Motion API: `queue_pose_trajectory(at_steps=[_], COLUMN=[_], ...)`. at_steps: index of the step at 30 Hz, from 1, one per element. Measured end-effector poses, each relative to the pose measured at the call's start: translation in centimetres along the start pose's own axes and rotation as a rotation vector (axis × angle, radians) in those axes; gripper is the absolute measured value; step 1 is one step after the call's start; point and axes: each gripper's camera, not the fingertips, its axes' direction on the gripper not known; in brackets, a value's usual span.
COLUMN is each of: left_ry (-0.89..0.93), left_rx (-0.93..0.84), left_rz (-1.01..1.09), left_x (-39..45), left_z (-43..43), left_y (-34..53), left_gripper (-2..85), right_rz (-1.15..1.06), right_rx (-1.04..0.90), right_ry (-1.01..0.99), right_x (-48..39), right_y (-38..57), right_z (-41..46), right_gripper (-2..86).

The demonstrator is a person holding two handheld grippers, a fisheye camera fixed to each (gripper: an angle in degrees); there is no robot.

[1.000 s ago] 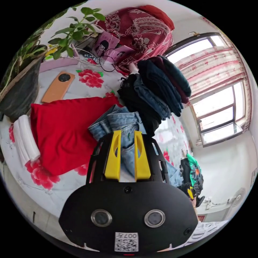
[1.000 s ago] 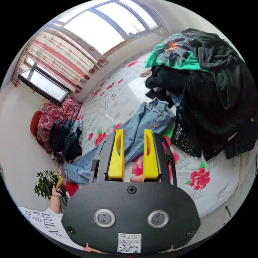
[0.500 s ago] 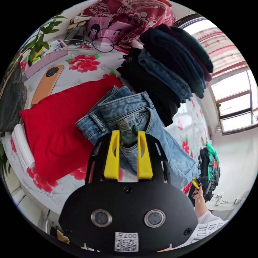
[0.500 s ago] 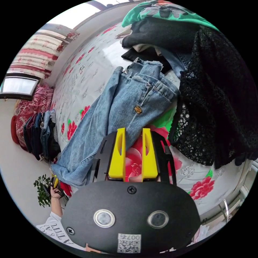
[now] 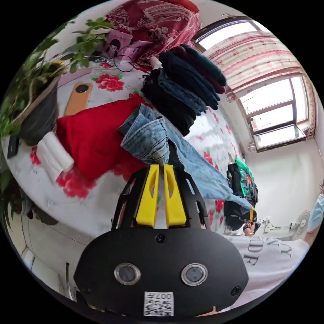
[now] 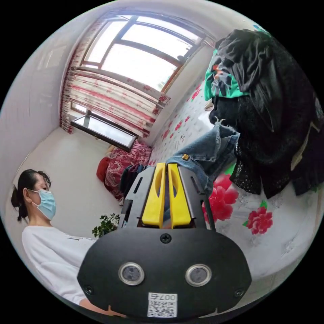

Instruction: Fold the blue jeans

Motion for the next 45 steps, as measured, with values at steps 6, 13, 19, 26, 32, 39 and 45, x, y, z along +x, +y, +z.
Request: queue_pose_trajectory(at_steps=[6,13,19,26,32,39,45], left_ry=[-0.013,0.167,0.085,0.072,0.098,0.120,0.228], left_rx=[-0.146,-0.016,0.063,-0.088,-0.057,-0.028,0.031], left_rz=[-0.236,-0.352,0.038,-0.192,-0.235,-0.232,-0.231], left_x=[-9.4,-12.8,-7.5,-15.5,-17.4,-17.9,-18.1], left_z=[-0.8,-1.7,-7.1,-2.1,-1.8,-2.8,-4.2], left_y=[10.9,15.1,13.3,19.3,21.0,21.9,22.1], left_gripper=[-0.2,-0.5,-0.4,-0.5,-0.5,-0.8,-0.9], right_rz=[0.141,0.162,-0.311,0.078,0.327,0.432,0.465], right_rx=[-0.370,-0.285,-0.125,-0.391,-0.241,-0.161,-0.175], right_ry=[0.487,0.340,0.221,0.558,0.562,0.409,0.392], right_x=[4.9,4.8,-4.8,7.6,12.7,15.8,16.3], right_y=[7.4,8.9,7.8,14.7,19.4,21.0,20.2], right_z=[-5.5,-6.8,-11.7,-11.9,-16.0,-17.4,-16.9], right_gripper=[-0.3,-0.3,-0.1,2.5,8.4,8.3,1.6])
